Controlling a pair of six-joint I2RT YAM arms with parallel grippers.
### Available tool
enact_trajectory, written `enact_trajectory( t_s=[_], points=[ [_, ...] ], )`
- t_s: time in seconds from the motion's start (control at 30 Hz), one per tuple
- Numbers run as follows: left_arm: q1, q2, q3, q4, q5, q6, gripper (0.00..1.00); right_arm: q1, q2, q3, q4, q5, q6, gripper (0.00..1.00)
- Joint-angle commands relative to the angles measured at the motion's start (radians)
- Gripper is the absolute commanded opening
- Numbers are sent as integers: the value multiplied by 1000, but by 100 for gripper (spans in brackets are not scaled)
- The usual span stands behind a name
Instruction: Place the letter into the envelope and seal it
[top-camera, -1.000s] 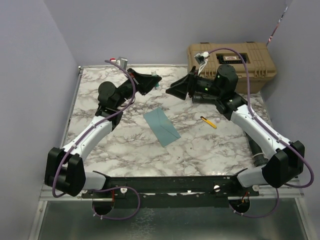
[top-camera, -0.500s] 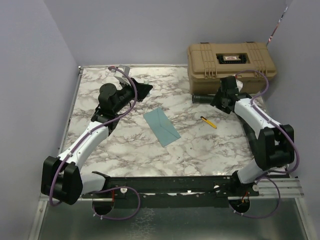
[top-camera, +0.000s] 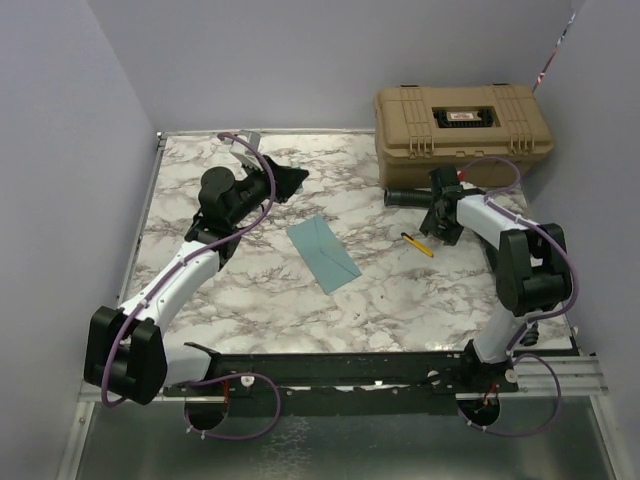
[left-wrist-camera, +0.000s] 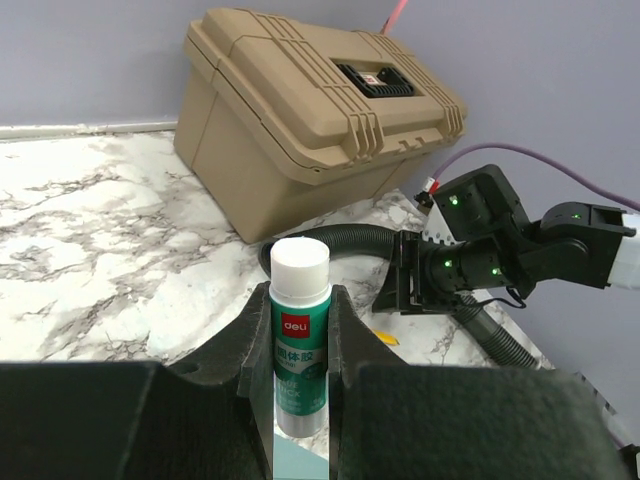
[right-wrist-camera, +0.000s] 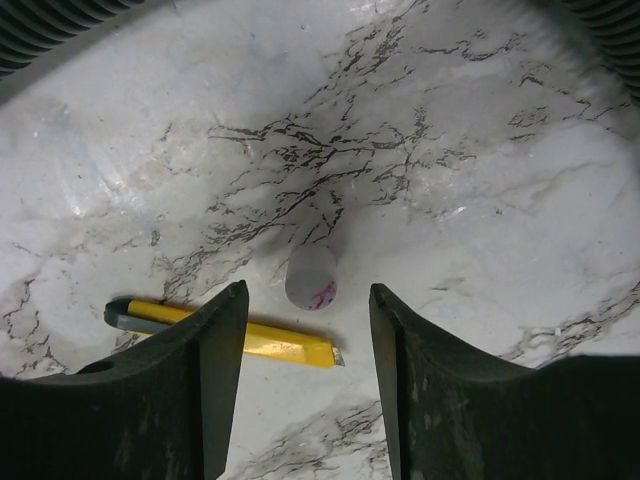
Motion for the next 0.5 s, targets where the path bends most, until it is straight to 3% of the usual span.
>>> enact_trajectory(
  t_s=[0.0,0.17,0.47],
  points=[
    [-1,9,-12,37,37,-7,0,-11,37,-6,8,37,17,53],
    [-1,3,-21,37,47,8,0,-22,53,-6,30,18,6,47],
    [-1,-9,-37,37,51,10,0,-32,59,-11,48,9,-13,21]
  ],
)
